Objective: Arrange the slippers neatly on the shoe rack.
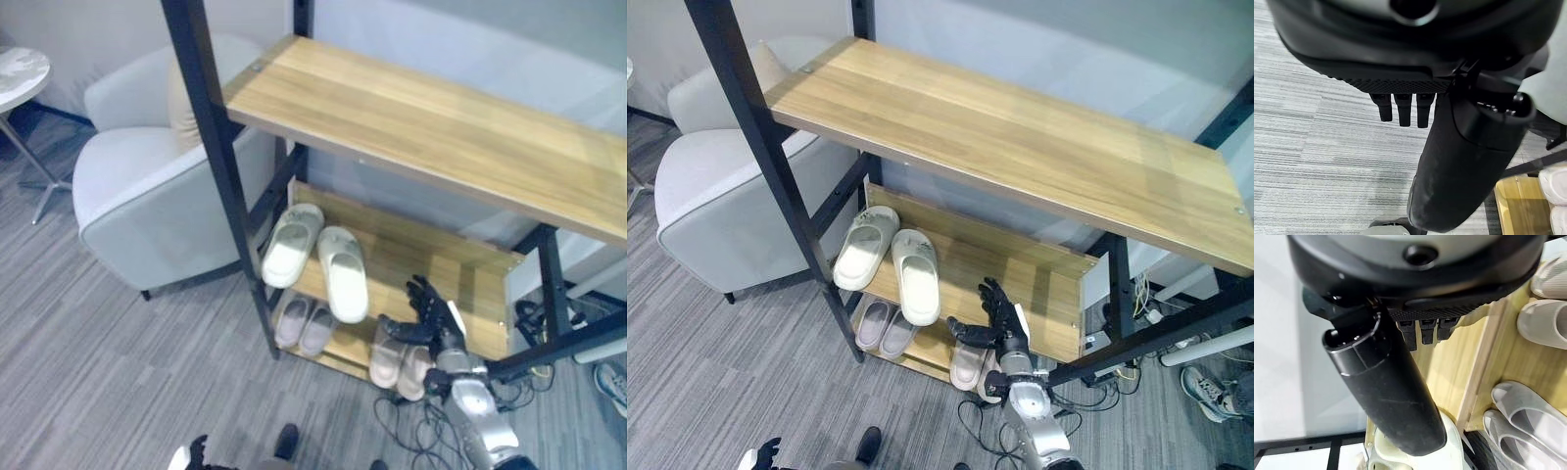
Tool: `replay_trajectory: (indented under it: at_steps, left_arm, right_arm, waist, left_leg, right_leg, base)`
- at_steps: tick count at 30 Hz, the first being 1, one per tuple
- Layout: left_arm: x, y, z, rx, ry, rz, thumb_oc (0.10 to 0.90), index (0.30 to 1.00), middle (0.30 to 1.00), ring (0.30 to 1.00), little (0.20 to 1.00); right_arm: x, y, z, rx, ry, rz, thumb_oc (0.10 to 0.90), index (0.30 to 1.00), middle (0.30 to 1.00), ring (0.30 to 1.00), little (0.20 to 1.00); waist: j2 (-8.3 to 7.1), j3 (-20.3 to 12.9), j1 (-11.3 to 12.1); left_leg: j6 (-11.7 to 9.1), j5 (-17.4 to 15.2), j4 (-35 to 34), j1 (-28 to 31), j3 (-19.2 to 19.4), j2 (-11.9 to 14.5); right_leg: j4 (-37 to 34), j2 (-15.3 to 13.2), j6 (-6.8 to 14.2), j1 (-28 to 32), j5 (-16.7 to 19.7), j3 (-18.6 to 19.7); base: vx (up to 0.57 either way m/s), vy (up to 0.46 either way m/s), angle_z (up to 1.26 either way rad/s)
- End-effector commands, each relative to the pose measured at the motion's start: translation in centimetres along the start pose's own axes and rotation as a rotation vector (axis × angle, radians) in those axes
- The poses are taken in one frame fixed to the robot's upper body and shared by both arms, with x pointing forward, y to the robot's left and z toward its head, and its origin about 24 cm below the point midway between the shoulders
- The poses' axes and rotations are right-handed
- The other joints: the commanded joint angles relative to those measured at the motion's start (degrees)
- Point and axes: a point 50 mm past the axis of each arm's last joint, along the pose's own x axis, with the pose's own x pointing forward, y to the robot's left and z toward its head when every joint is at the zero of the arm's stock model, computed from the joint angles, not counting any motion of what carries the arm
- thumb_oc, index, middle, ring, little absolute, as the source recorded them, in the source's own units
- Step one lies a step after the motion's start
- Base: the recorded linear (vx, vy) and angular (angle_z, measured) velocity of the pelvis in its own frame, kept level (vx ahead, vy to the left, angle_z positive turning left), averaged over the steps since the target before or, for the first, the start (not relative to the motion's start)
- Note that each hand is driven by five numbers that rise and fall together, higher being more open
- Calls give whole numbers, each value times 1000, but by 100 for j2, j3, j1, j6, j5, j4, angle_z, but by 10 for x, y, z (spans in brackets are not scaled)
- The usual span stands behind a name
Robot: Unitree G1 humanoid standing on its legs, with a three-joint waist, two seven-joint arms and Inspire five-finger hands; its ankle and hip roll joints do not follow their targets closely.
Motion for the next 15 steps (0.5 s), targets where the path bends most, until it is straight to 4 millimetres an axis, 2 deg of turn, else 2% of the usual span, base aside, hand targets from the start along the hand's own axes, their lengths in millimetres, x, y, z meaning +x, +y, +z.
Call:
replay_trajectory:
  at_steps: [1, 5, 6, 10, 13, 15]
  left_arm:
    - [3, 6, 4, -13, -16, 24, 800, 900, 900, 900, 900]
    - [4, 8, 6, -13, -26, 26, 800, 900, 900, 900, 900]
    - [5, 9, 8, -14, -33, 26, 800, 900, 900, 900, 900]
    - [7, 12, 10, -11, -40, 30, 800, 900, 900, 900, 900]
    - [6, 10, 9, 4, -41, 22, 800, 900, 900, 900, 900]
    - [6, 10, 9, 4, -40, 18, 800, 900, 900, 900, 900]
  right_arm:
    - [11, 11, 40, 0, -194, 120, 800, 900, 900, 900, 900]
    - [10, 26, 42, 6, -196, 195, 800, 900, 900, 900, 900]
    - [10, 36, 40, 3, -186, 260, 800, 900, 900, 900, 900]
    - [7, 50, 40, -17, -178, 371, 800, 900, 900, 900, 900]
    - [1, 68, 35, 5, -147, 473, 800, 900, 900, 900, 900]
    - [1, 72, 35, 22, -143, 493, 800, 900, 900, 900, 900]
  waist:
    - [412, 88, 112]
    - [428, 106, 120]
    - [429, 119, 137]
    - [433, 140, 155]
    - [444, 167, 183]
    - [447, 170, 189]
  left_leg:
    - [196, -913, 20, 630, 253, 47]
    - [195, -907, 25, 630, 252, 42]
    - [197, -904, 30, 627, 254, 36]
    - [195, -897, 35, 613, 254, 34]
    - [195, -887, 39, 597, 243, 22]
    - [196, -885, 40, 595, 243, 16]
  right_leg:
    - [286, -214, 618, -14, 204, 182]
    - [295, -223, 616, -28, 200, 189]
    - [303, -227, 612, -36, 203, 197]
    - [324, -231, 610, -48, 209, 189]
    - [338, -243, 616, -58, 229, 190]
    - [342, -244, 616, -56, 238, 191]
  base:
    - [0, -1, -13]
    - [-9, 2, -7]
    - [-15, 1, -6]
    - [-7, 0, -3]
    - [0, 0, 0]
    - [0, 0, 0]
